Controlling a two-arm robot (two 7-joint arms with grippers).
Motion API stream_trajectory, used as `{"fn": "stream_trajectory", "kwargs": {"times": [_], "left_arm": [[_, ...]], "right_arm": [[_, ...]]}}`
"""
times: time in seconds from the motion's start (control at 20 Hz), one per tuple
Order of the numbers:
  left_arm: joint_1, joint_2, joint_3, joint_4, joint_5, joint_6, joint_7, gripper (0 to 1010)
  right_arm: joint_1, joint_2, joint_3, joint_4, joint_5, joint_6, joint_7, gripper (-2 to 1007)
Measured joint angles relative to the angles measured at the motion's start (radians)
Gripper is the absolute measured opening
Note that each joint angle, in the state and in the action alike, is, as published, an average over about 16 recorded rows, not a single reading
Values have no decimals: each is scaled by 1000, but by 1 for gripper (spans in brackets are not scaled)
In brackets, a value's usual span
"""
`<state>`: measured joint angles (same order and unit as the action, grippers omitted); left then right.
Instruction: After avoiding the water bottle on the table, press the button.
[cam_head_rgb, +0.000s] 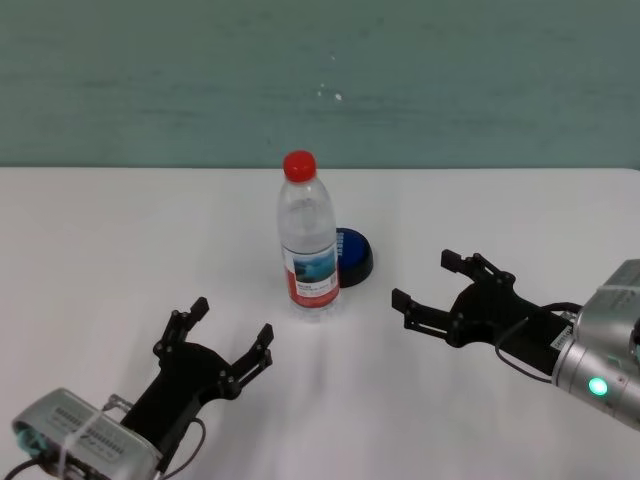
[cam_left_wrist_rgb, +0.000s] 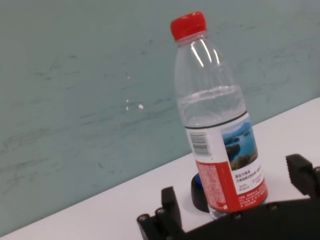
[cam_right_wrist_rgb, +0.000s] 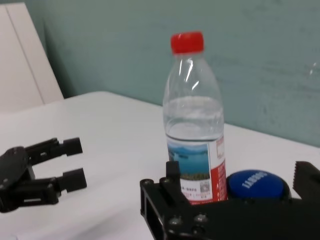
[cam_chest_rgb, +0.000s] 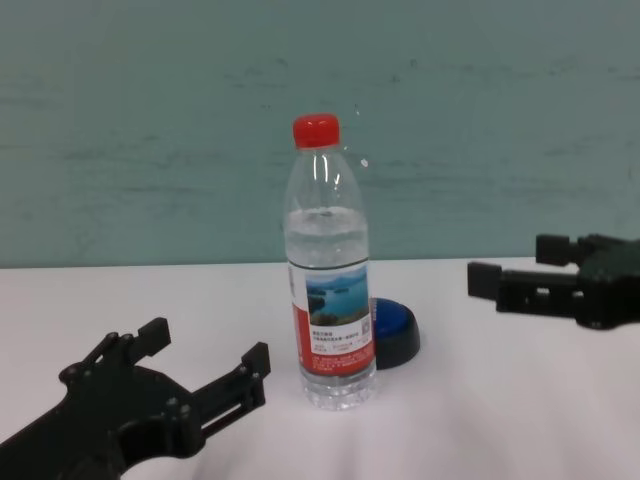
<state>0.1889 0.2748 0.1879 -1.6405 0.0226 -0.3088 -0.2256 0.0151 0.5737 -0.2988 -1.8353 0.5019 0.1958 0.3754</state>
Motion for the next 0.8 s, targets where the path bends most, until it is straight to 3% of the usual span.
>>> {"fn": "stream_trajectory", "kwargs": {"times": [0.4,0.8], "left_arm": [[0,0,0,0,0,0,0,1000],[0,0,0,0,0,0,0,1000]], "right_arm": [[9,7,-21,13,-13,32,-22,1003],[12,-2,-27,21,-33,34,-40,1003]]}}
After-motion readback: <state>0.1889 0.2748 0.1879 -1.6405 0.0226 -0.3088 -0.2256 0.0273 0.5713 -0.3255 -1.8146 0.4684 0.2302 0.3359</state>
